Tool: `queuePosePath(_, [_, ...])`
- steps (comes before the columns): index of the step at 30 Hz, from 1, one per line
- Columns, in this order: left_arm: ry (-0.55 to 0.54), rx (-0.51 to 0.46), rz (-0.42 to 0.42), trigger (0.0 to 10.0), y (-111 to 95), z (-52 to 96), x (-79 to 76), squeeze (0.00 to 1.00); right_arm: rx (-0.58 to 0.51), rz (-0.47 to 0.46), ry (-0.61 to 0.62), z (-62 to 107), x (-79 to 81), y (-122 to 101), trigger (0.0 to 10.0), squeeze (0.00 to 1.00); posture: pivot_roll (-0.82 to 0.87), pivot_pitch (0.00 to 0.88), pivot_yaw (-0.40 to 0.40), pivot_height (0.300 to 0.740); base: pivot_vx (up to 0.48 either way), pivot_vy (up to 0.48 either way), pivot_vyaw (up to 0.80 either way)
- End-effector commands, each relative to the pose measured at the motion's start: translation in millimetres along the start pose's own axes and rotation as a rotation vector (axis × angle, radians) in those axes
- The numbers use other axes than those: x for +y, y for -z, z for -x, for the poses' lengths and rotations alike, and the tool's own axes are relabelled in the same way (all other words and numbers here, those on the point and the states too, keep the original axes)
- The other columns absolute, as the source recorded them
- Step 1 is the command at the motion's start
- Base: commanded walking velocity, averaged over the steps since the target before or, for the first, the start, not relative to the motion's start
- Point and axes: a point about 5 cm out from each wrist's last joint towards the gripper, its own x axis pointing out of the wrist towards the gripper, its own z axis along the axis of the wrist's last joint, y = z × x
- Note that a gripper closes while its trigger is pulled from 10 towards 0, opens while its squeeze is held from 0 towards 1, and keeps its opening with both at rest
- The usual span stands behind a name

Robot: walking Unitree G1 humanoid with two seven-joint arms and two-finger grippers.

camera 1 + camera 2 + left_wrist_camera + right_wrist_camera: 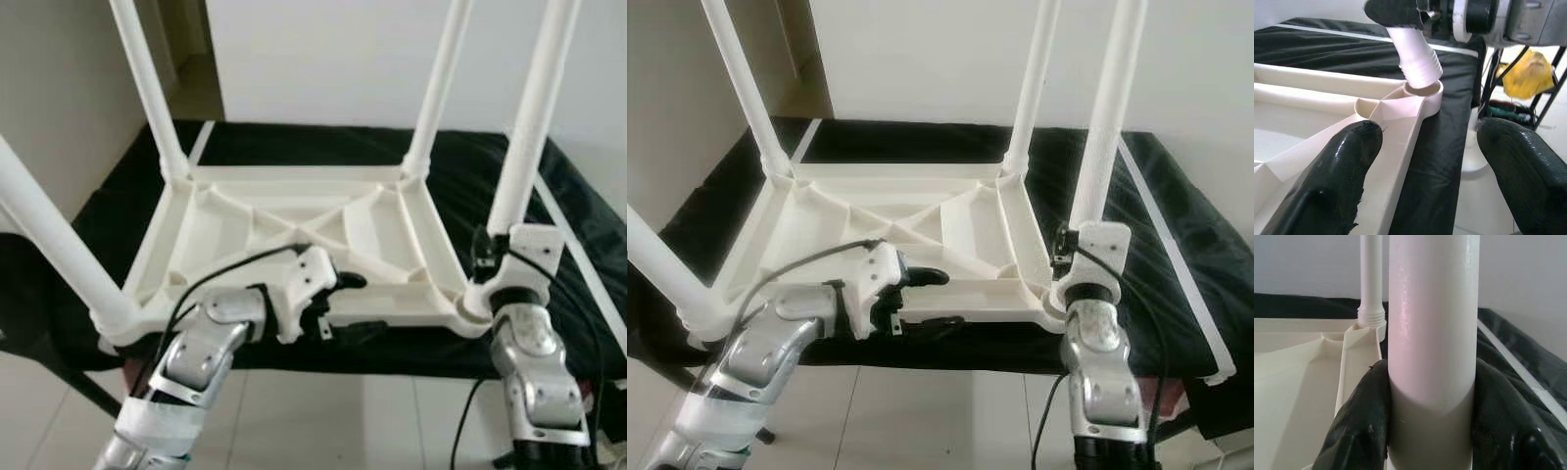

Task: Building children table

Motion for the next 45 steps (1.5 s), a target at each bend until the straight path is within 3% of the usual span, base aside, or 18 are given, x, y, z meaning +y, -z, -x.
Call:
queuePosePath(1, [-0.068,-0.007,0.036,10.0,-0.3,0.1,4.7,0.33,0.017,0.001,0.0,-2.4,-5.5,-1.1,10.0,0.0,-0.02,0.045,-0.005,0.74,0.0,0.0,0.0])
queuePosePath(2, [-0.068,-0.007,0.036,10.0,-0.3,0.1,4.7,0.33,0.017,0.001,0.0,-2.4,-5.5,-1.1,10.0,0.0,-0.02,0.045,-0.005,0.74,0.0,0.0,0.0])
queuePosePath(3, [-0.067,-0.005,0.05,9.9,0.2,0.1,5.2,0.79,0.019,0.001,-0.002,-3.6,-6.7,-1.4,10.0,0.0,-0.02,0.045,-0.005,0.74,0.0,0.0,0.0])
queuePosePath(5, [-0.067,-0.005,0.058,9.9,0.5,0.0,5.6,0.79,0.022,0.001,-0.002,-4.3,-7.5,-1.5,10.0,0.0,-0.02,0.045,-0.005,0.74,0.0,0.0,0.0])
queuePosePath(6, [-0.067,-0.004,0.062,0.0,0.6,0.0,5.7,0.8,0.023,0.002,-0.003,-4.5,-7.9,-1.7,10.0,0.0,-0.02,0.046,-0.003,0.74,0.0,0.0,0.0])
queuePosePath(7, [-0.067,-0.01,0.059,0.0,-0.3,0.9,6.1,0.73,0.033,-0.002,-0.004,-4.9,-8.2,-0.9,10.0,0.0,-0.02,0.046,-0.003,0.74,0.0,0.0,0.0])
queuePosePath(8, [-0.065,-0.022,0.054,0.0,-2.0,2.0,5.9,0.0,0.041,-0.008,-0.009,-5.1,-7.9,-0.4,10.0,0.0,-0.01,0.049,-0.004,0.74,0.0,0.0,0.0])
queuePosePath(13, [-0.082,-0.031,0.063,0.0,-4.1,3.7,7.7,0.0,0.061,-0.039,-0.04,-6.5,-6.4,-3.6,10.0,0.0,-0.01,0.052,-0.006,0.74,0.0,0.0,0.0])
queuePosePath(15, [-0.106,-0.008,0.021,0.0,-3.7,2.1,10.2,0.0,0.037,-0.053,-0.057,-8.3,-5.8,-9.7,10.0,0.0,-0.01,0.052,-0.005,0.74,0.0,0.0,0.0])
queuePosePath(16, [-0.113,-0.003,0.02,4.9,-3.4,1.7,10.9,0.0,0.032,-0.063,-0.06,-9.2,-6.0,-12.1,10.0,0.0,-0.01,0.052,-0.005,0.74,0.0,0.0,0.0])
queuePosePath(17, [-0.117,0.0,0.022,4.9,-3.2,1.4,11.3,0.0,0.029,-0.071,-0.062,-9.8,-6.1,-13.6,10.0,0.0,-0.01,0.052,-0.005,0.74,0.0,0.0,0.0])
queuePosePath(18, [-0.118,0.003,0.025,10.0,-3.0,0.7,11.5,0.0,0.022,-0.096,-0.065,-11.8,-6.6,-17.7,10.0,0.0,-0.01,0.052,-0.005,0.74,0.0,0.0,0.0])
queuePosePath(23, [-0.117,0.009,0.024,10.0,-2.9,-0.5,11.4,0.0,0.005,-0.133,-0.065,-15.7,-8.2,-25.5,10.0,0.0,-0.01,0.052,-0.004,0.74,0.0,0.0,0.0])
queuePosePath(26, [-0.115,0.014,0.02,10.0,-2.3,-0.7,10.8,0.0,0.028,-0.232,-0.037,-19.6,-10.7,-26.2,10.0,0.0,-0.01,0.049,-0.004,0.74,0.0,0.0,0.0])
queuePosePath(28, [-0.119,0.018,0.023,10.0,-1.9,-0.8,10.5,0.0,0.079,-0.309,-0.033,-22.8,-10.9,-22.9,10.0,0.0,-0.01,0.049,-0.003,0.74,0.0,0.0,0.0])
queuePosePath(42, [-0.129,0.024,0.033,10.0,-0.1,-2.4,8.7,0.0,0.266,-0.483,-0.121,-30.4,-1.9,-10.8,10.0,0.0,0.0,0.035,-0.016,0.74,0.0,0.0,0.0])
queuePosePath(44, [-0.132,0.023,0.036,10.0,0.3,-2.5,8.3,0.0,0.262,-0.586,-0.128,-31.1,-1.8,-10.1,10.0,0.0,0.0,0.032,-0.019,0.74,0.0,0.0,0.0])
queuePosePath(45, [-0.132,0.023,0.036,10.0,0.3,-2.5,8.3,0.0,0.262,-0.586,-0.128,-31.1,-1.8,-10.1,10.0,0.0,0.0,0.032,-0.019,0.74,0.0,0.0,0.0])
